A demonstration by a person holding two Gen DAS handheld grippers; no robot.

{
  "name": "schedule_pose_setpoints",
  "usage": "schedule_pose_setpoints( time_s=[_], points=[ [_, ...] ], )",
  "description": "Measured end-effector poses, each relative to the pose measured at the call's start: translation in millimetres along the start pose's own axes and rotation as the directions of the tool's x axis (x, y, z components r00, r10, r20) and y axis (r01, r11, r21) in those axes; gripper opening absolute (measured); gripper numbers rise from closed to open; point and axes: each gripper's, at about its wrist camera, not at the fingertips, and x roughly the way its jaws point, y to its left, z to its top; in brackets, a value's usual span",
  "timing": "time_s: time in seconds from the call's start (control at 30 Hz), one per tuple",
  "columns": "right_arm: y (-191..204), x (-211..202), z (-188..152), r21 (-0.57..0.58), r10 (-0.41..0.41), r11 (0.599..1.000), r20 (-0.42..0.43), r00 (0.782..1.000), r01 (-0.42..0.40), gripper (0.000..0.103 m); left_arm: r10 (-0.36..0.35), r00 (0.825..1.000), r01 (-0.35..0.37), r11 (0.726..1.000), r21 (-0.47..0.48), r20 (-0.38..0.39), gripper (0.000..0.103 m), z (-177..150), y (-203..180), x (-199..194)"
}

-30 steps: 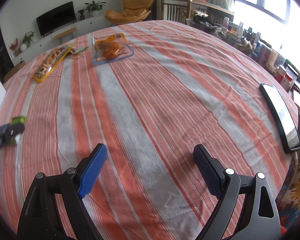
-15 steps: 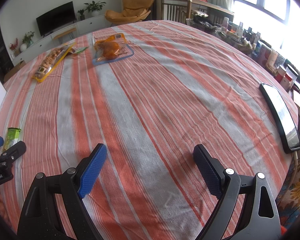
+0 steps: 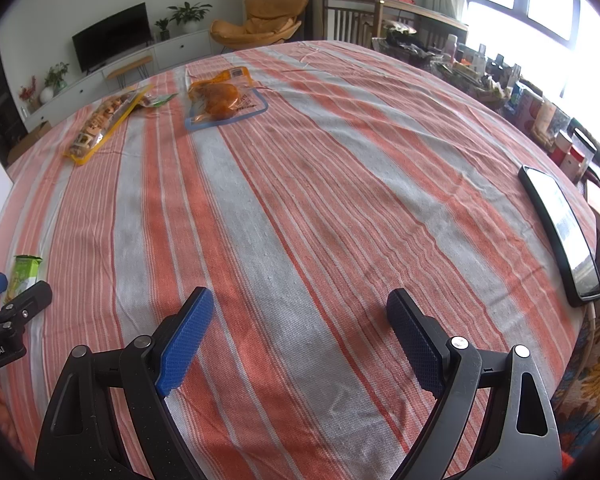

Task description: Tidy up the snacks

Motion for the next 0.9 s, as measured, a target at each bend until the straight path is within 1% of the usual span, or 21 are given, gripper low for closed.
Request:
schedule_pose_setpoints(
  time_s=[0.47, 0.5, 0.57, 0.6, 0.63, 0.67, 0.7, 0.8, 0.83, 0.87, 0.9],
  points=[
    [-0.8, -0.6, 0.3, 0.002, 0.008, 1.0, -0.007, 1.0, -0.008, 0.09, 0.0, 1.0, 0.0, 1.0, 0.0, 0.0, 0.103, 0.2, 0.3, 0.1],
    [-2.5, -2.0, 2.4, 0.007, 0.02, 1.0, -0.015, 1.0, -0.02, 0.089, 0.0, 1.0, 0.0, 1.0, 0.0, 0.0, 0.103, 0.2, 0.3, 0.1],
    [-10.5, -8.2, 11.3, 0.054, 0.08, 0.995, 0.02, 0.997, -0.081, 0.089, 0.0, 1.0, 0.0, 1.0, 0.0, 0.0, 0.103, 0.3, 0.3, 0.1],
    [-13.0, -10.3, 18.7, 0.068, 0.091, 0.993, 0.052, 0.994, -0.095, 0.089, 0.0, 1.0, 0.0, 1.0, 0.0, 0.0, 0.103, 0.3, 0.3, 0.1],
    [-13.5, -9.2, 33.1, 0.066, 0.087, 0.993, 0.081, 0.993, -0.093, 0.089, 0.0, 1.0, 0.0, 1.0, 0.0, 0.0, 0.103, 0.4, 0.3, 0.1],
    [-11.7, -4.6, 46.3, 0.056, 0.091, 0.994, 0.085, 0.992, -0.096, 0.089, 0.0, 1.0, 0.0, 1.0, 0.0, 0.0, 0.103, 0.4, 0.3, 0.2],
    [-9.7, 2.3, 61.3, 0.043, 0.108, 0.993, 0.075, 0.991, -0.111, 0.089, 0.0, 1.0, 0.0, 1.0, 0.0, 0.0, 0.103, 0.4, 0.3, 0.2],
    [5.6, 37.9, 123.1, 0.007, 0.201, 0.979, 0.032, 0.979, -0.202, 0.089, 0.0, 1.0, 0.0, 1.0, 0.0, 0.0, 0.103, 0.5, 0.3, 0.3],
    [13.7, 50.6, 139.2, -0.02, 0.209, 0.978, 0.006, 0.978, -0.209, 0.089, 0.0, 1.0, 0.0, 1.0, 0.0, 0.0, 0.103, 0.5, 0.2, 0.4],
    [28.1, 68.6, 159.8, -0.072, 0.182, 0.981, -0.019, 0.983, -0.182, 0.089, 0.0, 1.0, 0.0, 1.0, 0.0, 0.0, 0.103, 0.6, 0.2, 0.4],
    [37.8, 79.4, 170.6, -0.115, 0.156, 0.981, -0.025, 0.987, -0.158, 0.089, 0.0, 1.0, 0.0, 1.0, 0.0, 0.0, 0.103, 0.6, 0.2, 0.5]
  ],
)
